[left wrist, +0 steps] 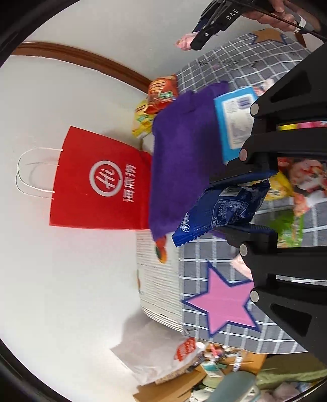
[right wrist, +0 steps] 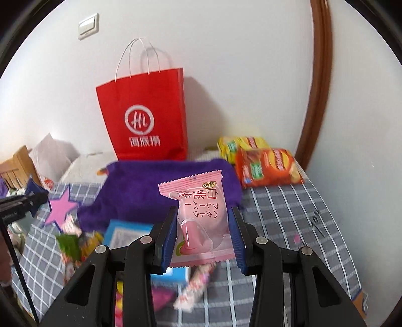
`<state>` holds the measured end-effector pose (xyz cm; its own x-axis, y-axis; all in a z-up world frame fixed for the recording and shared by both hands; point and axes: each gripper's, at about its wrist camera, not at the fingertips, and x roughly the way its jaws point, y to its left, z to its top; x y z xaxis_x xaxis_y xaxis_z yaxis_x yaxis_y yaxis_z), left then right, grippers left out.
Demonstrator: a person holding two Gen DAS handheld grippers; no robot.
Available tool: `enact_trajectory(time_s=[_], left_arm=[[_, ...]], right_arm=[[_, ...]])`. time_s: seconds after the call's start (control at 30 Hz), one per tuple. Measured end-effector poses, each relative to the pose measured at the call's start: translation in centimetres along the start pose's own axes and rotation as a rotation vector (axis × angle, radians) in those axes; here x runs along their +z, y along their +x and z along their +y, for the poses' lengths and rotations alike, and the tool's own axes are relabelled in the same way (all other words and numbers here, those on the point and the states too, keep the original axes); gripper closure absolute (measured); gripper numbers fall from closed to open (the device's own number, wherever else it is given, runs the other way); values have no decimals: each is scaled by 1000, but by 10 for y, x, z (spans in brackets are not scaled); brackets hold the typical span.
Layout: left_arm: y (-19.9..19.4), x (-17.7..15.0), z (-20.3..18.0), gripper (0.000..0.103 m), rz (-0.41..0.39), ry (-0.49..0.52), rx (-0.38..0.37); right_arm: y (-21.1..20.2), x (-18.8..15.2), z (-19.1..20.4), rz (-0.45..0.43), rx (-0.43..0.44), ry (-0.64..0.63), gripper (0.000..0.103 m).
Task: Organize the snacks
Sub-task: 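Carry the pink candy and blue wrapper over the purple towel with both tools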
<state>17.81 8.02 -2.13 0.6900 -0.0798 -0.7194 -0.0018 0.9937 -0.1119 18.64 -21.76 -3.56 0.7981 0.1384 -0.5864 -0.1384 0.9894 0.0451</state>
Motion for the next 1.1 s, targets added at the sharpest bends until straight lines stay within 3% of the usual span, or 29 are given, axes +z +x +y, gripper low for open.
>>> enact_trajectory(time_s=[0.53,0.83,1.1], left_arm=[[81,74,-12,77,24,-52,-19],[135,86,-20,77,85,-56,-41],[180,88,-27,77,143,-46,-70]], right_arm=[[106,86,-2,52,91,42,63],[165,79,-10,112,91,10,63],[203,65,-15,220,95,-25,63]])
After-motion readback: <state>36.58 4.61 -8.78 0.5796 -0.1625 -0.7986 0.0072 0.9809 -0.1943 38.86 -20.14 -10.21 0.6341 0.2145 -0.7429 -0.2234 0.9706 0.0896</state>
